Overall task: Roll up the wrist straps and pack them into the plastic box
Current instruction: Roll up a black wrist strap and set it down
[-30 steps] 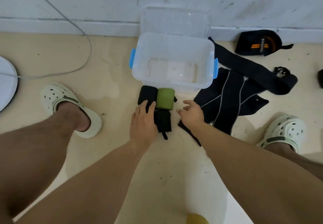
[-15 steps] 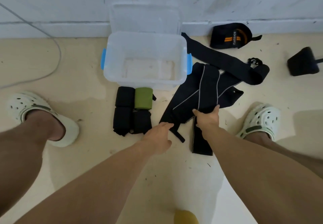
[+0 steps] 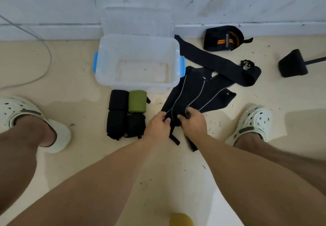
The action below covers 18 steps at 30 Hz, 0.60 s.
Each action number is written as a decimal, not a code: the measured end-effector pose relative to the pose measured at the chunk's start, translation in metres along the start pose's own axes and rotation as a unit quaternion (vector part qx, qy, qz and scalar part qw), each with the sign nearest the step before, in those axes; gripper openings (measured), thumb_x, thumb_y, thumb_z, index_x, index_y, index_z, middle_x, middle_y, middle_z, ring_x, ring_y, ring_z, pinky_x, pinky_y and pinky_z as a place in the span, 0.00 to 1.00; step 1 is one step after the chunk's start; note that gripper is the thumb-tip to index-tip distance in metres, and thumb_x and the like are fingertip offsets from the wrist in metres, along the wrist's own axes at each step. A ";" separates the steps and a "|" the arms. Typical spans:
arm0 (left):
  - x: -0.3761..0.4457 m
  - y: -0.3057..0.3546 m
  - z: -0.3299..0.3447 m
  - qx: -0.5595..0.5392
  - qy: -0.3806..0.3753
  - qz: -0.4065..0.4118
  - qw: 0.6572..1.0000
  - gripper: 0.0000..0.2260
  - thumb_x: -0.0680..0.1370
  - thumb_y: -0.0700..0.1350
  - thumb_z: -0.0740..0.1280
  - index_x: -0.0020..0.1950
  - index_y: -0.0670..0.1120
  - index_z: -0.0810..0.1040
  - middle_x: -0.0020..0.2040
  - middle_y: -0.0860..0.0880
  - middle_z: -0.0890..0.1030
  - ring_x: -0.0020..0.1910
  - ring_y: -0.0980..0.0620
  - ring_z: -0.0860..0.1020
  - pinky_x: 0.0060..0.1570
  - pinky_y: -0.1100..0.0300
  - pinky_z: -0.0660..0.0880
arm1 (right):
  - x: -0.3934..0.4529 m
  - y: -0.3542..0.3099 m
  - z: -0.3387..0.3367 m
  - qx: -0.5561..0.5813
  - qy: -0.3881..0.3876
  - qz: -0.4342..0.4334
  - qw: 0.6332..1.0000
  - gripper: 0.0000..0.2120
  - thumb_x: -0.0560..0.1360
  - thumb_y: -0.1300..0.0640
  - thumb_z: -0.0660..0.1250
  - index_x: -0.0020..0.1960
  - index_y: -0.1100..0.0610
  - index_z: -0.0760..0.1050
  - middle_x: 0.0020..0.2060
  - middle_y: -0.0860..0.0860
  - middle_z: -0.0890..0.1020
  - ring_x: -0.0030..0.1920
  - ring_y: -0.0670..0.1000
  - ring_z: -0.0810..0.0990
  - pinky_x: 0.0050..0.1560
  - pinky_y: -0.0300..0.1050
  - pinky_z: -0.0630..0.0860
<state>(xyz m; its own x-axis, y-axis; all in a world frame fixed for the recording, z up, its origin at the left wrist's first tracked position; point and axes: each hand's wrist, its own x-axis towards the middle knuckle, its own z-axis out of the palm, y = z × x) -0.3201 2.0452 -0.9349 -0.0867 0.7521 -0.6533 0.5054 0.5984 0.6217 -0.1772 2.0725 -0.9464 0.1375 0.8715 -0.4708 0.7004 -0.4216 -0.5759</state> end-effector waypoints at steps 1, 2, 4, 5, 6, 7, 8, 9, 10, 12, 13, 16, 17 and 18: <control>0.001 0.005 -0.001 -0.040 0.012 -0.026 0.999 0.21 0.86 0.53 0.61 0.78 0.47 0.69 0.73 0.47 0.76 0.71 0.47 0.74 0.65 0.54 0.72 | -0.004 0.001 0.004 -0.035 -0.037 -0.031 0.998 0.10 0.77 0.52 0.73 0.39 0.49 0.76 0.41 0.47 0.78 0.42 0.49 0.76 0.43 0.46 0.71; 0.002 0.009 -0.002 -0.063 0.010 -0.046 0.997 0.23 0.85 0.57 0.61 0.77 0.47 0.70 0.72 0.47 0.76 0.70 0.46 0.75 0.62 0.56 0.70 | -0.009 0.001 0.006 -0.063 -0.069 -0.053 0.994 0.11 0.76 0.52 0.74 0.37 0.48 0.77 0.41 0.47 0.76 0.43 0.49 0.75 0.43 0.46 0.70; 0.003 0.011 -0.004 -0.082 -0.007 -0.072 0.994 0.26 0.83 0.60 0.64 0.77 0.47 0.70 0.71 0.46 0.77 0.69 0.45 0.75 0.62 0.56 0.70 | -0.016 0.003 0.009 -0.114 -0.116 -0.098 0.982 0.04 0.75 0.52 0.74 0.42 0.47 0.84 0.42 0.46 0.78 0.48 0.51 0.75 0.47 0.47 0.70; 0.003 0.009 -0.004 -0.084 -0.014 -0.083 0.993 0.27 0.82 0.60 0.66 0.77 0.47 0.70 0.71 0.46 0.76 0.70 0.45 0.75 0.63 0.55 0.71 | -0.018 0.005 0.010 -0.128 -0.135 -0.124 0.975 0.03 0.76 0.53 0.74 0.48 0.47 0.86 0.43 0.46 0.80 0.51 0.51 0.75 0.50 0.46 0.71; 0.003 0.005 -0.004 -0.081 -0.017 -0.094 0.992 0.28 0.82 0.59 0.68 0.78 0.46 0.70 0.72 0.45 0.76 0.70 0.45 0.75 0.64 0.55 0.72 | -0.022 0.005 0.007 -0.131 -0.159 -0.131 0.970 0.08 0.77 0.54 0.72 0.55 0.48 0.87 0.46 0.46 0.83 0.53 0.51 0.75 0.52 0.45 0.71; 0.002 0.001 -0.005 -0.073 -0.015 -0.103 0.992 0.28 0.81 0.57 0.69 0.77 0.45 0.70 0.71 0.45 0.77 0.69 0.44 0.76 0.65 0.54 0.72 | -0.025 0.004 0.003 -0.114 -0.185 -0.120 0.969 0.11 0.78 0.55 0.70 0.59 0.49 0.86 0.50 0.46 0.85 0.54 0.50 0.77 0.55 0.43 0.72; 0.001 -0.003 -0.004 -0.059 -0.013 -0.108 0.992 0.25 0.82 0.55 0.69 0.75 0.45 0.73 0.69 0.44 0.79 0.68 0.43 0.77 0.65 0.54 0.74 | -0.029 0.002 -0.001 -0.093 -0.208 -0.101 0.968 0.13 0.79 0.56 0.68 0.61 0.49 0.85 0.53 0.46 0.86 0.54 0.48 0.79 0.58 0.41 0.74; 0.002 -0.007 -0.003 -0.043 -0.014 -0.105 0.993 0.20 0.82 0.53 0.69 0.71 0.44 0.77 0.65 0.43 0.81 0.65 0.42 0.80 0.64 0.53 0.76 | -0.030 0.001 -0.003 -0.065 -0.222 -0.083 0.969 0.14 0.80 0.57 0.65 0.62 0.50 0.85 0.55 0.45 0.86 0.53 0.46 0.81 0.59 0.39 0.76; 0.003 -0.011 -0.002 -0.029 -0.015 -0.096 0.995 0.15 0.83 0.50 0.68 0.66 0.44 0.81 0.60 0.43 0.84 0.61 0.42 0.82 0.61 0.53 0.78 | -0.032 -0.001 -0.004 -0.043 -0.226 -0.069 0.971 0.15 0.81 0.58 0.63 0.62 0.50 0.85 0.54 0.45 0.87 0.51 0.44 0.83 0.58 0.39 0.79; 0.004 -0.012 -0.001 -0.004 -0.010 -0.089 0.996 0.10 0.84 0.44 0.65 0.61 0.42 0.83 0.56 0.43 0.84 0.54 0.44 0.82 0.51 0.57 0.77 | -0.032 -0.003 -0.003 -0.012 -0.190 -0.047 0.981 0.16 0.81 0.59 0.61 0.59 0.49 0.86 0.46 0.43 0.87 0.44 0.46 0.85 0.53 0.46 0.84; 0.004 -0.008 -0.001 0.010 -0.004 -0.092 0.996 0.10 0.84 0.40 0.63 0.62 0.41 0.82 0.56 0.44 0.83 0.53 0.45 0.80 0.47 0.60 0.73 | -0.031 -0.003 -0.001 -0.002 -0.141 -0.038 0.989 0.15 0.81 0.59 0.61 0.58 0.49 0.86 0.43 0.42 0.86 0.39 0.49 0.85 0.48 0.50 0.85; 0.004 0.002 -0.001 0.007 0.054 -0.111 0.992 0.13 0.85 0.40 0.58 0.67 0.37 0.76 0.57 0.40 0.79 0.54 0.42 0.78 0.48 0.55 0.72 | -0.019 0.001 -0.003 0.057 0.032 0.042 0.997 0.12 0.81 0.58 0.64 0.60 0.49 0.82 0.39 0.42 0.82 0.38 0.51 0.83 0.47 0.53 0.84; 0.004 0.005 -0.001 -0.016 0.075 -0.120 0.990 0.15 0.86 0.42 0.55 0.67 0.36 0.74 0.56 0.40 0.77 0.52 0.42 0.76 0.48 0.53 0.71 | -0.013 0.001 -0.007 0.076 0.061 0.088 0.991 0.13 0.80 0.57 0.65 0.64 0.49 0.79 0.41 0.43 0.81 0.40 0.50 0.82 0.49 0.53 0.84; 0.005 0.007 -0.001 -0.042 0.090 -0.127 0.987 0.17 0.87 0.44 0.53 0.67 0.35 0.73 0.57 0.39 0.77 0.50 0.44 0.74 0.48 0.53 0.69 | -0.009 0.001 -0.012 0.100 0.067 0.138 0.983 0.16 0.80 0.55 0.67 0.68 0.50 0.76 0.44 0.44 0.81 0.43 0.50 0.82 0.50 0.52 0.83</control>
<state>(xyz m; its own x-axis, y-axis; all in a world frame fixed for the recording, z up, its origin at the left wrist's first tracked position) -0.3184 2.0531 -0.9333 -0.3567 0.6069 -0.7103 0.3747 0.7894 0.4863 -0.1695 2.0672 -0.9343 0.4028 0.7370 -0.5427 0.4740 -0.6752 -0.5652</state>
